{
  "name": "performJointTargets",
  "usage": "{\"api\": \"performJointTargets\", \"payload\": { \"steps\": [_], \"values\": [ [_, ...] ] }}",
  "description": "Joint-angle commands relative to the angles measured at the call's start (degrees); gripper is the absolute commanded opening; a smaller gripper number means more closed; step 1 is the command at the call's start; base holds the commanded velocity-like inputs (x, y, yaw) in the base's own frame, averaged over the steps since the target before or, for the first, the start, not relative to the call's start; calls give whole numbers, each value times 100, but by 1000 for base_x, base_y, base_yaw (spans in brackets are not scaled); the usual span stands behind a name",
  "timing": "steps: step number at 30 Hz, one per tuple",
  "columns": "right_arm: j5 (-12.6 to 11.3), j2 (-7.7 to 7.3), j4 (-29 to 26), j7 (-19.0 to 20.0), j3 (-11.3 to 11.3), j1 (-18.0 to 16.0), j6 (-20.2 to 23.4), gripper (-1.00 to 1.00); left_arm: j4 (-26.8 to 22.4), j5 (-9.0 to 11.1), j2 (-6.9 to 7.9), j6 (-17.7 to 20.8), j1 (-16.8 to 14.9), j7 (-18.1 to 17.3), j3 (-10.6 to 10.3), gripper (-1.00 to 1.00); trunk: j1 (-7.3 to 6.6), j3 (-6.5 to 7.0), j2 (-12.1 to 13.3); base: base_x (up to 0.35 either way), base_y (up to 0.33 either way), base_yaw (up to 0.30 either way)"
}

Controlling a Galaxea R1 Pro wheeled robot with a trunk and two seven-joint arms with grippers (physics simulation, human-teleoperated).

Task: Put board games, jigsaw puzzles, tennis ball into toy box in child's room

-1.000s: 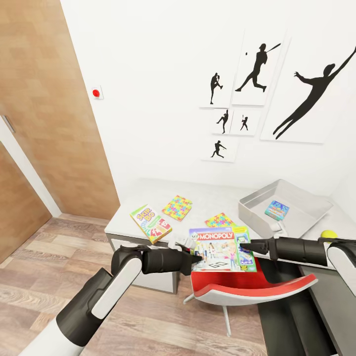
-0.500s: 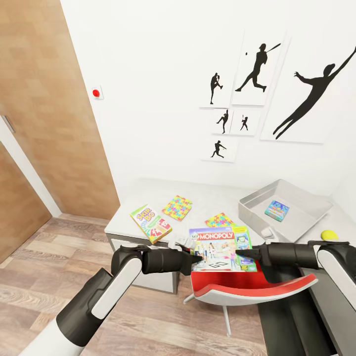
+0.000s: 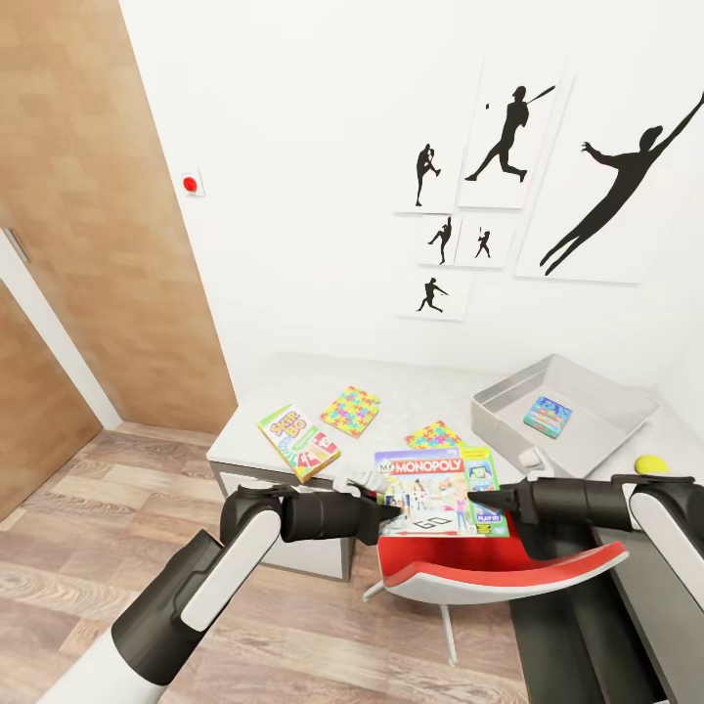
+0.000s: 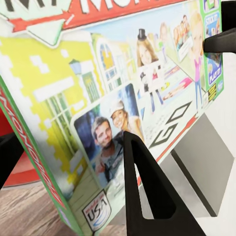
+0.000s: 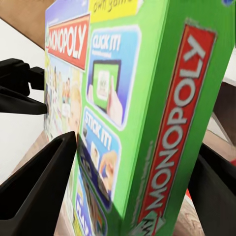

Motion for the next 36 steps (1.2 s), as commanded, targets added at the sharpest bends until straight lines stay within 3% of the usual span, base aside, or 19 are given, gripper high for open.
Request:
{"api": "performJointTargets", "payload": {
  "steps": [1,14,15,36],
  "values": [
    [-95,-2,-2,19,-2,-12,37,-100,0,-60,4,11,-3,-18,-63,-100,4,-11,-12,0,0,0],
    [-95,-4,-2,20,-8,-15,37,-100,8,-59,4,14,-3,-18,-74,-100,4,-11,-12,0,0,0],
    [-95,-5,-2,20,-8,-15,37,-100,8,-60,4,13,-3,-18,-74,100,4,-11,-12,0,0,0],
    [-100,-11,-2,20,-16,-1,37,-100,28,-82,4,12,-12,-2,-38,100,4,-11,-12,0,0,0]
  ]
}}
